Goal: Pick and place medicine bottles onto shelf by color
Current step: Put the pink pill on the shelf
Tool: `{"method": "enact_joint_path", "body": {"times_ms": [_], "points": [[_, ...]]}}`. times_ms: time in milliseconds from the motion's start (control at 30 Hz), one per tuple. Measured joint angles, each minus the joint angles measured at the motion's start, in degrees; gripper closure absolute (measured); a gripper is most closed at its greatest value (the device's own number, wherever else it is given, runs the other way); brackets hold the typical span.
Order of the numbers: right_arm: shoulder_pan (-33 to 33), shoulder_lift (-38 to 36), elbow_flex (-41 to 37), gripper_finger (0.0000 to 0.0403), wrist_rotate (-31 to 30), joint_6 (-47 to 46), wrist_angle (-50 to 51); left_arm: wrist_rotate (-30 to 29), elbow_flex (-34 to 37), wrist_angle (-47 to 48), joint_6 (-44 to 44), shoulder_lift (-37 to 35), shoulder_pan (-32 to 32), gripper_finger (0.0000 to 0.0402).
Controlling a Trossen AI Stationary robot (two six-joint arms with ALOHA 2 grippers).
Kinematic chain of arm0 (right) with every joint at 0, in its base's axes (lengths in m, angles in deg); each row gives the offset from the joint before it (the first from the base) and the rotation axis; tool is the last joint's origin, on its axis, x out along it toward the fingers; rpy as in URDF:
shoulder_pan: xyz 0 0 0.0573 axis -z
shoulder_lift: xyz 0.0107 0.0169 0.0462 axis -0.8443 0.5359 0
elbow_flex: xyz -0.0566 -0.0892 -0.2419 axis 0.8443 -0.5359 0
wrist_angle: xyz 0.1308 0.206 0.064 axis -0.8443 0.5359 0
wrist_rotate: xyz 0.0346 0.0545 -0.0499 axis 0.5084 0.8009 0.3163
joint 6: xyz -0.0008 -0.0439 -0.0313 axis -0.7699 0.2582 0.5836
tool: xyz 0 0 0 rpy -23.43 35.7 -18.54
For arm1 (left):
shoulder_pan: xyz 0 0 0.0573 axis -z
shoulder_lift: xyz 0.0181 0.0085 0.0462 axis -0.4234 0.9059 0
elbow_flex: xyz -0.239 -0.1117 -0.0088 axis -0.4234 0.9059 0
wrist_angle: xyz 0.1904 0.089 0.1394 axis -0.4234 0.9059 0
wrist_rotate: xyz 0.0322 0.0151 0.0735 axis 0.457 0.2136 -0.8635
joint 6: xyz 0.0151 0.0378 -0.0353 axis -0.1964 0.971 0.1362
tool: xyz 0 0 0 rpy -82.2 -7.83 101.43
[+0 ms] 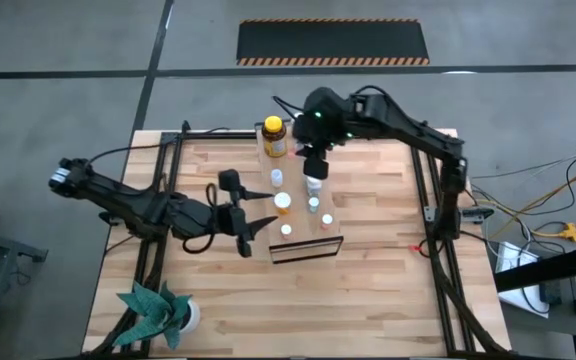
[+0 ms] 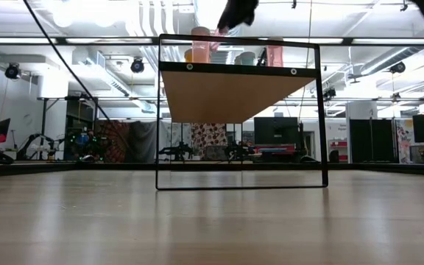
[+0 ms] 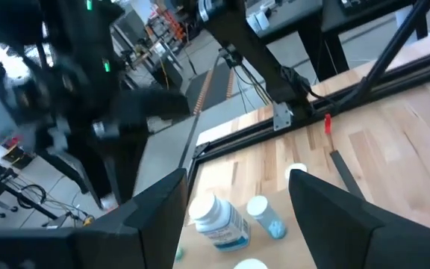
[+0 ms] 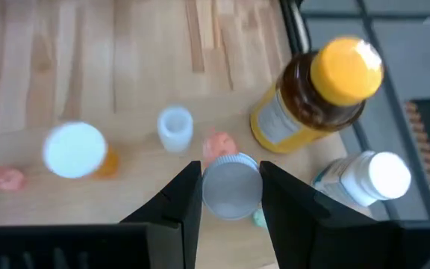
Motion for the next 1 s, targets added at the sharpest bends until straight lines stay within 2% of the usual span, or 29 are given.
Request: {"method": "enact_joint_path", "body": {"times_ms": [200, 767, 1000], "points": [[2.25, 6.17, 4.79, 0.0293, 1.05, 2.71, 5.60, 0.00, 2.14, -0.88, 0.31, -1.92, 0.00, 0.0182], [2.91, 12.62, 4.79, 0.0293, 0.96, 2.04, 6.23, 0.04, 2.43, -0.74, 0.33, -1.86, 0.00, 0.0182], [2.91, 12.77, 4.28, 0.0293, 0.90, 2.01, 6.31, 0.04, 2.43, -0.63, 0.38, -1.88, 0.00, 0.0182]]}}
